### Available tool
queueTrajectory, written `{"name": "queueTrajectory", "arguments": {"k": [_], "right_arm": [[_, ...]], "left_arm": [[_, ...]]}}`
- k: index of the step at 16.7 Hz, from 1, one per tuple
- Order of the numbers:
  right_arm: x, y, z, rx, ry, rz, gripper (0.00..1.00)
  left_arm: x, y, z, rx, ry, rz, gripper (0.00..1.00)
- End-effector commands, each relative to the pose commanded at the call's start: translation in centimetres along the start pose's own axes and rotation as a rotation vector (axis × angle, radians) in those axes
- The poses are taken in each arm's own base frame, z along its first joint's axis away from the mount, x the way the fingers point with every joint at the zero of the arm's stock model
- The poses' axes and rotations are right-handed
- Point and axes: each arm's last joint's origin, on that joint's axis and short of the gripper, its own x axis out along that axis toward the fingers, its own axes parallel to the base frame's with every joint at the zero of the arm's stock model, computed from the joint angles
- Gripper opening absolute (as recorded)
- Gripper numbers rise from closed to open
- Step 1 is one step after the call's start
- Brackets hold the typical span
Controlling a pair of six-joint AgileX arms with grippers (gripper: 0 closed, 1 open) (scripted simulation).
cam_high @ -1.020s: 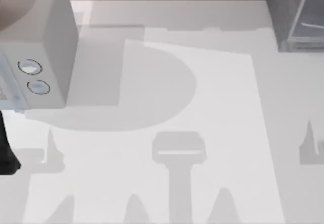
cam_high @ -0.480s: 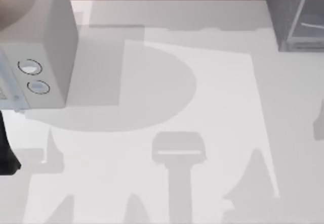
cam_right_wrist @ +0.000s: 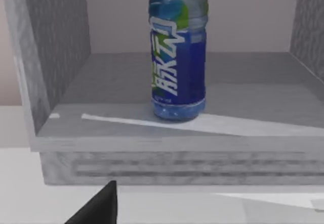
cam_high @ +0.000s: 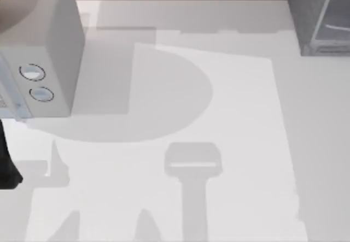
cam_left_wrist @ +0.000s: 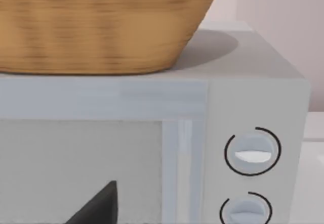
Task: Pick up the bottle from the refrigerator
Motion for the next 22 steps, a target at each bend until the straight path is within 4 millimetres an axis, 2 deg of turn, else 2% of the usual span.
{"name": "queueTrajectory", "arguments": {"k": [4, 10, 12, 15, 19, 22], "right_arm": [[0.2, -0.9, -1.0, -0.006, -0.014, 0.002, 1.00], [0.2, -0.9, -1.1, -0.005, -0.011, 0.004, 1.00], [1.1, -1.0, -1.2, -0.005, -0.005, 0.003, 1.00], [4.6, -1.5, -1.5, -0.010, -0.002, -0.004, 1.00], [12.0, -1.4, -1.2, -0.021, -0.021, -0.009, 1.00], [17.3, -0.1, -0.9, -0.024, -0.029, -0.009, 1.00]], "left_arm": [[0.0, 0.0, 0.0, 0.000, 0.000, 0.000, 1.00], [0.0, 0.0, 0.0, 0.000, 0.000, 0.000, 1.00], [0.0, 0.0, 0.0, 0.000, 0.000, 0.000, 1.00], [0.0, 0.0, 0.0, 0.000, 0.000, 0.000, 1.00], [0.0, 0.0, 0.0, 0.000, 0.000, 0.000, 1.00], [0.0, 0.0, 0.0, 0.000, 0.000, 0.000, 1.00]]}}
